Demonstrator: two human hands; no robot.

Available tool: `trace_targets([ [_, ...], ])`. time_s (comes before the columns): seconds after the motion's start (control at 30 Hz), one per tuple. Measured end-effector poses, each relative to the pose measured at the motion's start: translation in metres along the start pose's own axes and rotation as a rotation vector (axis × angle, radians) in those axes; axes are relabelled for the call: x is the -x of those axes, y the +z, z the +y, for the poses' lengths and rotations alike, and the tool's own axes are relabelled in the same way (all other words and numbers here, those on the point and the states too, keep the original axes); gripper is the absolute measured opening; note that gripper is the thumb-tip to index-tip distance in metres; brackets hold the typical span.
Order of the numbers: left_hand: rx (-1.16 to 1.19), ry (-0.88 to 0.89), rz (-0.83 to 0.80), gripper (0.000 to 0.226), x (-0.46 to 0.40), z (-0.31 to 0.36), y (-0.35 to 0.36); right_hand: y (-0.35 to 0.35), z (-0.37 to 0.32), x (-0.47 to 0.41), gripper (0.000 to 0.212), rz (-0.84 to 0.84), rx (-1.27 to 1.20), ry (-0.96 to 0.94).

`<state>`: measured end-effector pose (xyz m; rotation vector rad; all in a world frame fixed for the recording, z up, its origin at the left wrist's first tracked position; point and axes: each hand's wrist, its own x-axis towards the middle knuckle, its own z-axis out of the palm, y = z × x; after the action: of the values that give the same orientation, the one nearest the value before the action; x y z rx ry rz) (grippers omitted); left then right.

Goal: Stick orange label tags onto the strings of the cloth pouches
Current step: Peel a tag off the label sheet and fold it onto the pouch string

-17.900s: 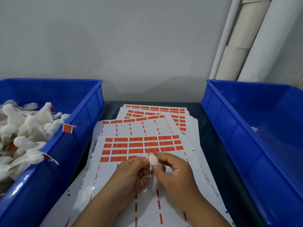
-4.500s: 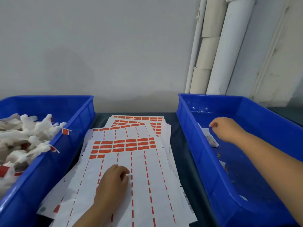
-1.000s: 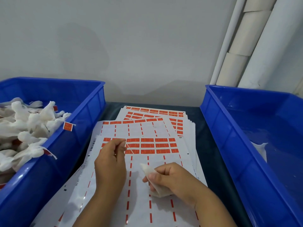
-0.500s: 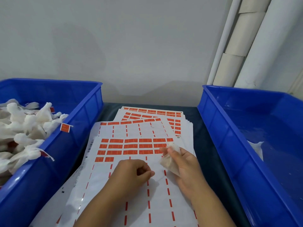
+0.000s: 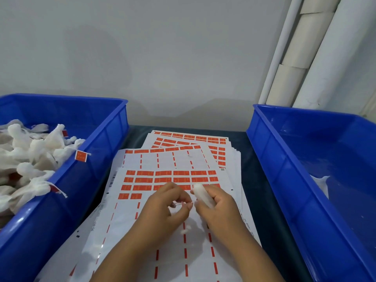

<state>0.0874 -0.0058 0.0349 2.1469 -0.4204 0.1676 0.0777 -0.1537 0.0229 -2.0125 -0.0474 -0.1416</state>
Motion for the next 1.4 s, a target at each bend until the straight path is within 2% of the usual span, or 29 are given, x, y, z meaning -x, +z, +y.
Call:
trace_targets([
  [0.13,-0.047,0.057,0.066,0.027,-0.001,-0.004,0.003,0.006,0.001,0.001,0.018,-0.158,0.069,-0.023],
  [0.3,0.009,0.022,0.099,0.029,-0.001,-0.007,0.005,0.007,0.000,0.002,0.024,-0.209,0.068,-0.083],
  [0.5,0.097,-0.114,0.127,0.017,-0.002,-0.007,0.005,0.011,0.002,0.002,0.011,-0.114,0.045,-0.115],
  [0.7,0.322,-0.263,0.125,0.009,-0.003,-0.003,0.006,0.011,-0.002,0.006,0.019,-0.042,-0.024,-0.120],
  [0.83,0.438,-0.364,0.132,0.010,-0.004,-0.002,0.004,0.011,-0.004,0.006,0.015,-0.052,-0.058,-0.137],
  [0.9,0.434,-0.409,0.135,0.010,-0.005,-0.002,0.005,0.011,-0.004,0.005,0.010,-0.048,-0.065,-0.130],
  [1.0,0.386,-0.428,0.105,0.012,-0.005,-0.001,0.006,0.011,-0.003,0.004,0.015,-0.019,-0.081,-0.116],
  [1.17,0.353,-0.477,0.082,0.018,-0.005,-0.002,0.006,0.011,-0.001,0.002,0.003,0.007,-0.111,-0.128],
  [1.4,0.352,-0.518,0.120,0.018,-0.006,-0.001,0.007,0.009,0.001,0.003,0.005,0.086,-0.171,-0.064],
])
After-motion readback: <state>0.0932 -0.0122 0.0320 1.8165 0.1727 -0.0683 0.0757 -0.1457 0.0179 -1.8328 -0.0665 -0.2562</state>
